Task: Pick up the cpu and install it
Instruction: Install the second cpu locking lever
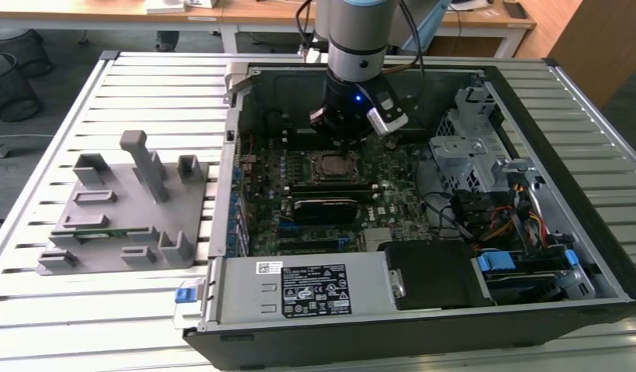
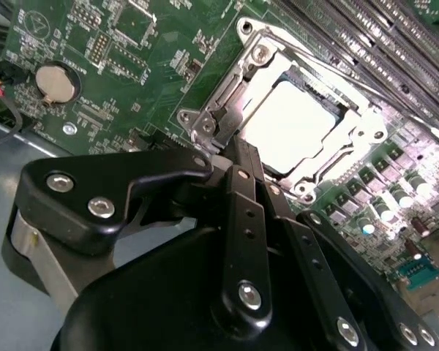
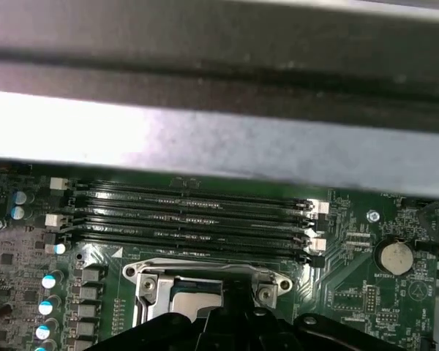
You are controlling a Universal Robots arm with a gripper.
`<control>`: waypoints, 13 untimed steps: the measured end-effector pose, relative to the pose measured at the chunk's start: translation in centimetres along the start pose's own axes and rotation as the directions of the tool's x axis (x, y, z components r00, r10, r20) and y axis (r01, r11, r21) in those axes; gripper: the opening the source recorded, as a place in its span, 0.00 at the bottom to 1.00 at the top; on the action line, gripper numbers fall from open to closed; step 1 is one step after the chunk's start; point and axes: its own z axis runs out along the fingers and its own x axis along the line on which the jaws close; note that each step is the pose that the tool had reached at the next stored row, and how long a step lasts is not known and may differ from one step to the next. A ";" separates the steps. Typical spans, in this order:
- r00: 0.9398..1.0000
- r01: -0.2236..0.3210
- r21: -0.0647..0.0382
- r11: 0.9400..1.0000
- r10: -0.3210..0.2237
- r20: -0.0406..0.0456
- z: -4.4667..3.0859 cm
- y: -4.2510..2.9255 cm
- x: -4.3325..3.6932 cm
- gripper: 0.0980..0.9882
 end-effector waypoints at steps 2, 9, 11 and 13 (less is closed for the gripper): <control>1.000 0.000 0.000 1.000 0.000 0.000 -0.85 0.05 -0.02 0.01; 1.000 0.000 0.000 1.000 0.000 0.000 -3.50 0.20 -0.09 0.01; 1.000 0.000 0.000 1.000 0.000 0.000 -3.57 0.08 -0.09 0.01; 1.000 0.000 0.000 1.000 0.000 0.000 -3.59 -0.22 -0.06 0.01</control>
